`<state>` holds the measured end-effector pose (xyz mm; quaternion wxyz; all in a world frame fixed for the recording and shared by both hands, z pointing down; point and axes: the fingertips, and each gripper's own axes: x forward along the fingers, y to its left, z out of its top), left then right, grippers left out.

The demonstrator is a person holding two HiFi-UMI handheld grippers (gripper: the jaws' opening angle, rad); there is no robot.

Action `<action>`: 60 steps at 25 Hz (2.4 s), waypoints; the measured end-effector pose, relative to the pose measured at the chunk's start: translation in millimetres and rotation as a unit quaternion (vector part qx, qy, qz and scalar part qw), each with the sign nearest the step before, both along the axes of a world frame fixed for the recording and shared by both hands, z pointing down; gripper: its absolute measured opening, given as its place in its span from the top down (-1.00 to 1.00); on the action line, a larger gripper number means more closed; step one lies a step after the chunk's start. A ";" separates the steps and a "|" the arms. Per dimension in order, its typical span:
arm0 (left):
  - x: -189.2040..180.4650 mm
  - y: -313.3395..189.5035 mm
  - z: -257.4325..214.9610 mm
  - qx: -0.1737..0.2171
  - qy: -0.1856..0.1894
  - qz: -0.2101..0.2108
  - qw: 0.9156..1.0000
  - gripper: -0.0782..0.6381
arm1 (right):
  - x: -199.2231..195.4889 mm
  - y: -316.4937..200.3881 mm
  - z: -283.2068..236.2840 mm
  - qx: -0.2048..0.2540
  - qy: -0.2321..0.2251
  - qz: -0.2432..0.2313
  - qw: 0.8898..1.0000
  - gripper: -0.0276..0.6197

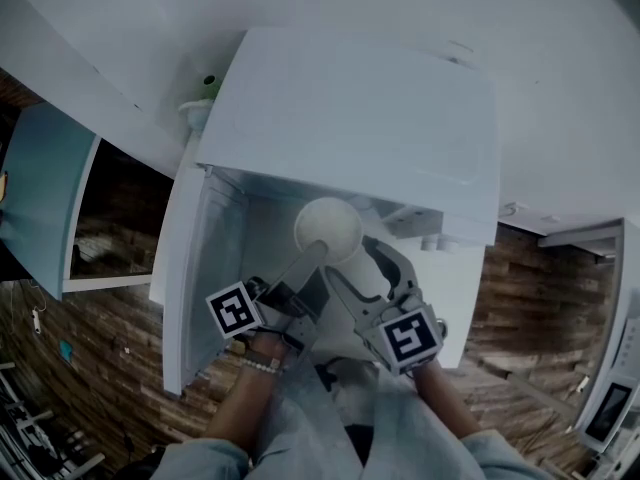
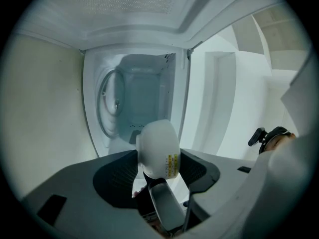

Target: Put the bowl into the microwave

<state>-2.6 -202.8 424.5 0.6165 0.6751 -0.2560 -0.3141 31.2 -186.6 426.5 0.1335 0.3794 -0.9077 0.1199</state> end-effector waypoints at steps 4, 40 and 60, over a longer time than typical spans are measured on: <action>-1.6 -11.9 9.4 -0.007 -0.006 -0.002 1.000 0.10 | -2.3 -11.0 9.4 -0.001 -0.001 0.011 1.000 0.09; -7.5 -83.3 91.0 -0.075 -0.033 0.001 0.997 0.10 | -16.9 -77.2 85.1 -0.066 0.048 0.047 0.996 0.01; -7.1 -92.6 86.1 -0.087 -0.025 0.014 0.996 0.09 | -16.4 -95.5 78.1 -0.074 0.032 0.080 0.994 0.00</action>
